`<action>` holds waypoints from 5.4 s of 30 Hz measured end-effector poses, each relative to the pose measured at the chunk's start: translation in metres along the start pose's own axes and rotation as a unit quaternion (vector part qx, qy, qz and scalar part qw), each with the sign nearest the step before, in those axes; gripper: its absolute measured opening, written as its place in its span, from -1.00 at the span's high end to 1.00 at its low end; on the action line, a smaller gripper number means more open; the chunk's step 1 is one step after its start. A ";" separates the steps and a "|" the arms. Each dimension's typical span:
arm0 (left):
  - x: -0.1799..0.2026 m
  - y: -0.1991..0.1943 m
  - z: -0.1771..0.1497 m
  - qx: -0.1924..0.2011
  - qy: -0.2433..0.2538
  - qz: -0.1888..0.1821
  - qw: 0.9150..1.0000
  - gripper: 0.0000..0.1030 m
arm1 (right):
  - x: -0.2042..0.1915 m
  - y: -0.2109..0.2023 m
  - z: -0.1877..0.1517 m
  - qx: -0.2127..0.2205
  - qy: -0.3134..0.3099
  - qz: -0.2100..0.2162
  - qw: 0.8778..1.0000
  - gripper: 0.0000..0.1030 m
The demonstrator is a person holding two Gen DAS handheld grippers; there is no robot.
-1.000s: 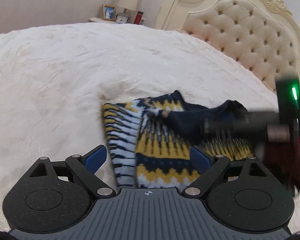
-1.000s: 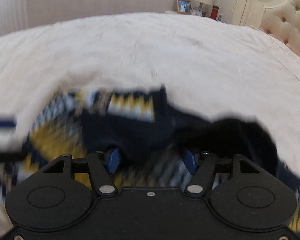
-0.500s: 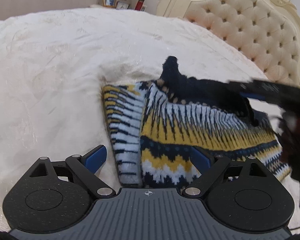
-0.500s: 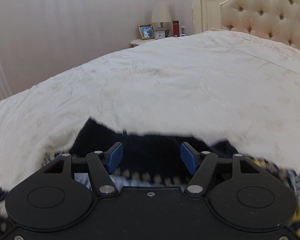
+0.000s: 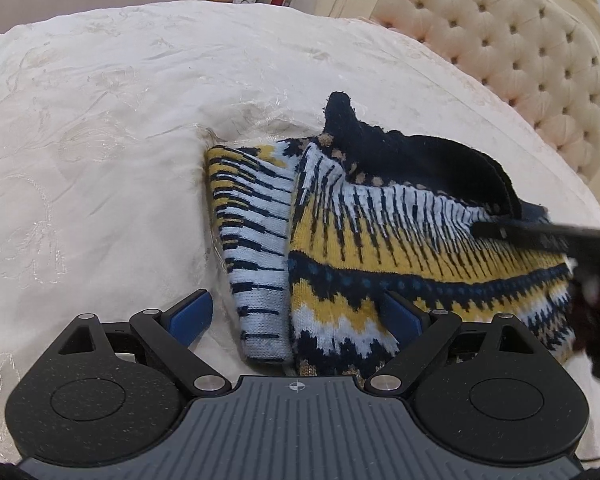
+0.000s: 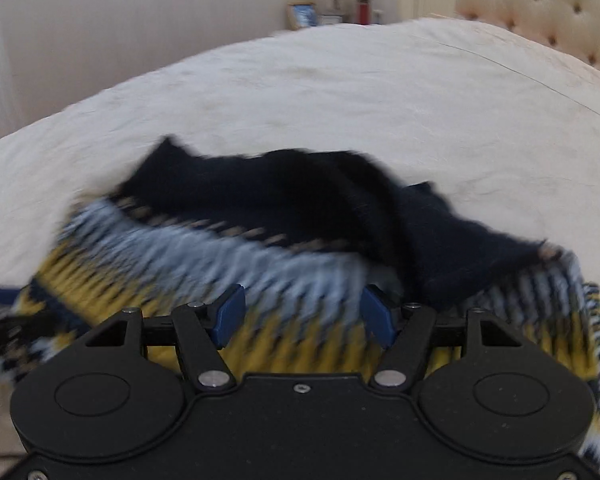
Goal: Fold small clothes
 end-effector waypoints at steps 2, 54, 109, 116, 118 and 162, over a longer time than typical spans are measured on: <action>0.000 0.001 0.000 0.000 0.000 0.000 1.000 -0.78 | 0.012 0.014 0.015 0.000 -0.002 -0.032 0.999 -0.33; 0.022 -0.023 0.014 0.048 0.018 0.042 0.998 -0.95 | 0.000 -0.084 -0.084 0.017 -0.001 -0.053 0.998 -0.96; -0.033 -0.045 0.040 0.037 -0.038 0.082 0.995 -0.95 | 0.018 -0.096 0.034 0.001 0.129 0.035 0.991 0.32; -0.050 -0.057 0.047 0.050 -0.065 0.087 0.993 -0.95 | -0.086 -0.079 0.044 -0.004 0.040 0.075 0.996 0.33; -0.054 -0.058 0.048 0.052 -0.071 0.088 0.992 -0.95 | -0.109 -0.068 0.036 -0.014 0.020 0.077 0.997 0.33; -0.006 -0.038 0.038 -0.014 -0.088 -0.123 0.988 -0.94 | -0.177 -0.132 -0.073 0.159 -0.193 0.035 0.968 0.75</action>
Point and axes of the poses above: each gripper's, at about its wrist camera, not at the fingertips, and y roughly the way its jaws point, x to its right, z to its top, the point moved 4 cm from there along y, roughly the way its jaws point, and after that the axes turned 8 degrees about -z, right-handed, at the moved point
